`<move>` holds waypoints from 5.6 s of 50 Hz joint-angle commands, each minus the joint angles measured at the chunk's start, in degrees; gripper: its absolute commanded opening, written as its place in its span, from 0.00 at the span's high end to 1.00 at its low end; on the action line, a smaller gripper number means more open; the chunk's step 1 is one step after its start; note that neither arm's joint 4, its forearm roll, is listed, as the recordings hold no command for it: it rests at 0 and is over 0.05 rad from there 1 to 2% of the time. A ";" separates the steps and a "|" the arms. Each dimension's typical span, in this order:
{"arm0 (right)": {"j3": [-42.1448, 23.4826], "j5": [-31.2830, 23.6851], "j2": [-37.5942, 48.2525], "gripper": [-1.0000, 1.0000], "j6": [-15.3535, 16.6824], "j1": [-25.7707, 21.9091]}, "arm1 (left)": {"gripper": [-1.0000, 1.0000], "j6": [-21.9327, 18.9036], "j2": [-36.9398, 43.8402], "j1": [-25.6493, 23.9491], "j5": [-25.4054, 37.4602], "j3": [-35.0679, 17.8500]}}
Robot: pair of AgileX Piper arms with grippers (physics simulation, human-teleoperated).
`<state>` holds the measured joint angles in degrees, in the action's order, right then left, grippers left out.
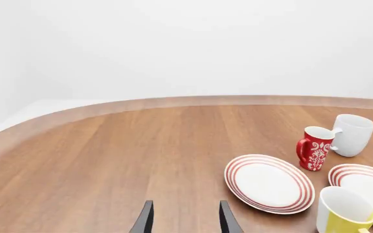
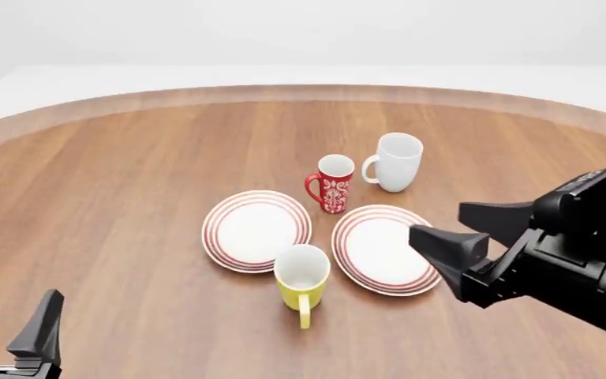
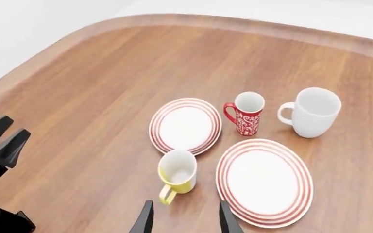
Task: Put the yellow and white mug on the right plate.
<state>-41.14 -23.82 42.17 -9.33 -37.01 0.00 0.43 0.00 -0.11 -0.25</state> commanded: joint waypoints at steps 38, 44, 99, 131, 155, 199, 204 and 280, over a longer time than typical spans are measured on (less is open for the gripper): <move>2.72 13.91 17.74 0.00 -2.93 -0.18 | 0.00 0.00 0.00 0.00 0.00 0.00; 3.41 16.02 19.48 0.00 -3.65 -0.77 | 0.00 0.00 0.00 0.00 0.00 0.00; 9.35 35.43 35.24 0.00 -10.53 -5.08 | 0.00 0.00 0.00 0.00 0.00 0.00; 11.08 47.08 45.85 0.00 -13.96 -6.99 | 0.00 0.00 0.00 0.00 0.00 0.00; 14.02 54.01 50.16 0.00 -16.73 -8.45 | 0.00 0.00 0.00 0.00 0.00 0.00; 14.40 63.99 60.72 0.00 -20.07 -9.53 | 0.00 0.00 0.00 0.00 0.00 0.00; 14.66 65.07 61.30 0.00 -20.49 -9.78 | 0.00 0.00 0.00 0.00 0.00 0.00; 12.35 45.67 38.31 1.00 -7.36 0.62 | 0.00 0.00 0.00 0.00 0.00 0.00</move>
<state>-28.57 22.88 82.17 -17.93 -38.55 0.00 0.43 0.00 -0.11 -0.25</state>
